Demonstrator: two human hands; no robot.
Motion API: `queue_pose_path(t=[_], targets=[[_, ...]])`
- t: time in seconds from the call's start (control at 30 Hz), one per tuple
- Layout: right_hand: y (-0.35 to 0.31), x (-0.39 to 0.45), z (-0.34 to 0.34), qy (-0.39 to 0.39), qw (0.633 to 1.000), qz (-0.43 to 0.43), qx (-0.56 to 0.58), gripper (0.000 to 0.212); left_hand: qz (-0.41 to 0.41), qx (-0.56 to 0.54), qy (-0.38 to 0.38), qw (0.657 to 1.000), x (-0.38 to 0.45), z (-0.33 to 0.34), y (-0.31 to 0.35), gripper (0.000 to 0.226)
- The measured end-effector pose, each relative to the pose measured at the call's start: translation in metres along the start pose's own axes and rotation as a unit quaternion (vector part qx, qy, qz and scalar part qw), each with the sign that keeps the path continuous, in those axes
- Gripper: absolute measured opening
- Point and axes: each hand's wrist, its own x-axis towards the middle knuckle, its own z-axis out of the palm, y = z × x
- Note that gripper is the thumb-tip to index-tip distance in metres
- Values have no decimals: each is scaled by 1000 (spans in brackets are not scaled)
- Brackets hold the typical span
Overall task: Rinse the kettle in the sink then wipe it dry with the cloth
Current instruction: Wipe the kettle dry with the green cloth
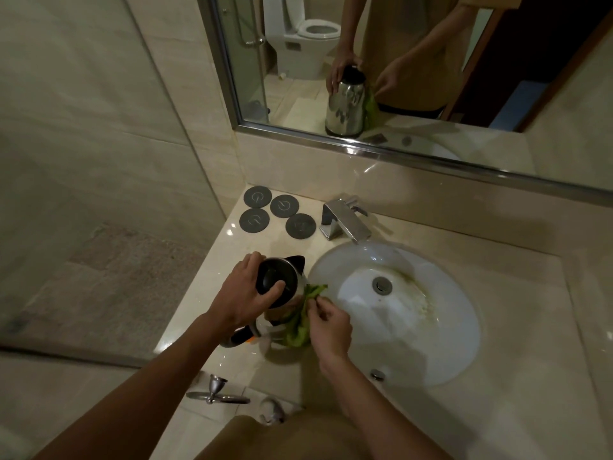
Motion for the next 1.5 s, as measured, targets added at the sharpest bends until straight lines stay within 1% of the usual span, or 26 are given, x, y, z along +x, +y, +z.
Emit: queue_pose_path(t=[0.07, 0.13, 0.2, 0.3, 0.33, 0.37, 0.4, 0.47, 0.53, 0.6, 0.67, 0.73, 0.8, 0.87, 0.93, 1.0, 1.03, 1.1, 1.17, 1.23, 1.27, 1.33, 1.4, 1.47, 1.5], targets=[[-11, 8, -5, -9, 998, -52, -16, 26, 9, 3, 2, 1000, 1, -1, 0, 54], [-17, 19, -9, -34, 997, -53, -46, 30, 19, 6, -5, 1000, 2, -2, -1, 56], [-11, 32, -8, -58, 996, -9, -66, 25, 39, 13, -20, 999, 3, -4, -3, 58], [3, 36, -9, -74, 988, 105, -83, 25, 77, 25, -59, 995, 4, -8, -4, 63], [7, 34, -11, -71, 986, 127, -80, 25, 90, 29, -76, 993, 4, -9, -4, 64], [9, 30, -14, -61, 987, 127, -79, 22, 107, 36, -90, 990, 5, -11, -3, 65], [11, 25, -16, -44, 989, 112, -83, 19, 126, 46, -102, 986, 6, -12, -1, 65], [7, 17, -20, -10, 996, 49, -78, 17, 158, 60, -116, 979, 7, -14, -1, 64], [1, 14, -22, 4, 999, -14, -36, 16, 165, 63, -125, 976, 7, -15, -1, 64], [-4, 18, -21, -5, 999, -31, -29, 21, 161, 56, -130, 977, 6, -15, -2, 63], [6, 25, -18, -26, 997, -11, -70, 25, 155, 46, -130, 978, 6, -14, -1, 59], [23, 30, -16, -55, 994, 60, -80, 27, 136, 39, -127, 982, 5, -13, 0, 58], [36, 30, -15, -93, 986, 129, -52, 28, 117, 34, -118, 985, 3, -11, 2, 56], [43, 26, -13, -121, 982, 145, -26, 30, 107, 50, -107, 987, 3, -10, 4, 55], [42, 21, -12, -122, 985, 124, -15, 31, 104, 96, -84, 986, 2, -9, 5, 57], [36, 16, -16, -106, 990, 90, 4, 28, 97, 156, -54, 982, -1, -6, 9, 61], [30, 14, -19, -100, 992, 68, 19, 26, 79, 176, -39, 980, -2, -2, 13, 62], [16, 12, -26, -96, 994, 21, 41, 27, 15, 189, -8, 982, -6, 9, 27, 62], [5, 11, -30, -93, 994, -12, 49, 29, -46, 187, 28, 981, -8, 20, 40, 55], [1, 9, -30, -85, 996, -26, 23, 28, -65, 187, 55, 979, -9, 24, 42, 47], [1, 8, -30, -83, 996, -26, 5, 24, -61, 186, 61, 979, -9, 23, 41, 46], [6, 8, -30, -93, 994, -7, -48, 17, -37, 186, 61, 980, -11, 20, 36, 53], [16, 7, -32, -123, 987, 35, -100, 18, 3, 191, 55, 980, -14, 16, 34, 60], [27, 5, -34, -143, 983, 48, -109, 21, 44, 188, 39, 980, -16, 12, 32, 63], [29, 3, -35, -143, 984, 42, -96, 23, 60, 184, 25, 981, -17, 9, 31, 63]])
